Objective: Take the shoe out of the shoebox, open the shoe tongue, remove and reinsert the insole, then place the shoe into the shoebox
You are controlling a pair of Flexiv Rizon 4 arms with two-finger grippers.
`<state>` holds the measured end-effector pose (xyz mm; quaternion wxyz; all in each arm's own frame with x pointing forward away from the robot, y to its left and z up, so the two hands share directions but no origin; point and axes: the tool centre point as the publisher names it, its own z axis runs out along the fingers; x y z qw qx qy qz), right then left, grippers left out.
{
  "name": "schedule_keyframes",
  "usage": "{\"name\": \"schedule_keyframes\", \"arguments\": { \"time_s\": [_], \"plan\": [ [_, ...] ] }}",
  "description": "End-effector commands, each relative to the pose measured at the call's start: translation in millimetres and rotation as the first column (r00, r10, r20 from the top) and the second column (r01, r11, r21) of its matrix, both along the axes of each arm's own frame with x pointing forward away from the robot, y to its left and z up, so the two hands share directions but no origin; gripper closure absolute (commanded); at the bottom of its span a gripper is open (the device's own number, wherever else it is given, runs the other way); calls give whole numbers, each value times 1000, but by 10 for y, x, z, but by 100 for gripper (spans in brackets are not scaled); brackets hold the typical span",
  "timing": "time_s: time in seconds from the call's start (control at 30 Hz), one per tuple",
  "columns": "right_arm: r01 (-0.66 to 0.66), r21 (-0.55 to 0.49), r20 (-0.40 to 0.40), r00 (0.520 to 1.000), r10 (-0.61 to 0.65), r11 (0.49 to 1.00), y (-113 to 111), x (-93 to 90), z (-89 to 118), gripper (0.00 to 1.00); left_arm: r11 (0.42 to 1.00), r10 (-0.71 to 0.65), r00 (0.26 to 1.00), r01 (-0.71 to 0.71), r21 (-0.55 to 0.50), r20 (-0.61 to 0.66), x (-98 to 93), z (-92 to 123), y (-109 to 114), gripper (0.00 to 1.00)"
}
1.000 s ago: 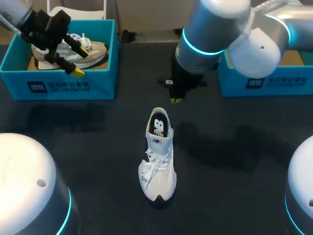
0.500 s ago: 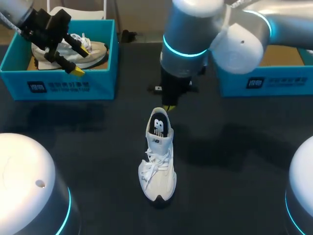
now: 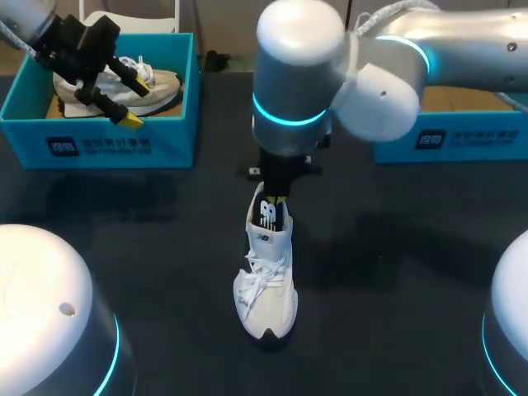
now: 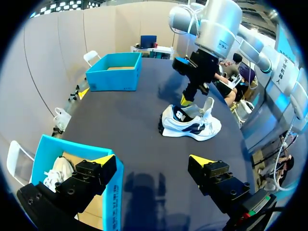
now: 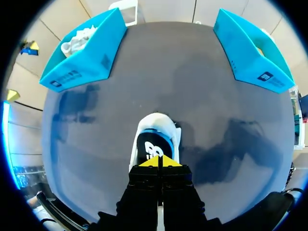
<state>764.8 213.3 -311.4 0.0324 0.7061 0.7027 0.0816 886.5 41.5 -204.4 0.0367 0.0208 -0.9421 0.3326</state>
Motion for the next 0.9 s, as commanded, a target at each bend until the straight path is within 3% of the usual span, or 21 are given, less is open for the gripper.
{"name": "schedule_keyframes", "arguments": {
  "time_s": [0.03,0.53,0.9],
  "plan": [
    [3,6,-9,1000,-3,1000,58,-50,-138,100,1000,-2,1000,2,2,-1,3,5,5,0],
    [-29,40,-83,996,32,999,38,-295,-423,100,1000,-2,1000,2,2,-1,3,5,5,0],
    [-51,56,-110,992,57,997,110,-256,-672,100,1000,-2,1000,2,2,-1,3,5,5,0]
  ]
}}
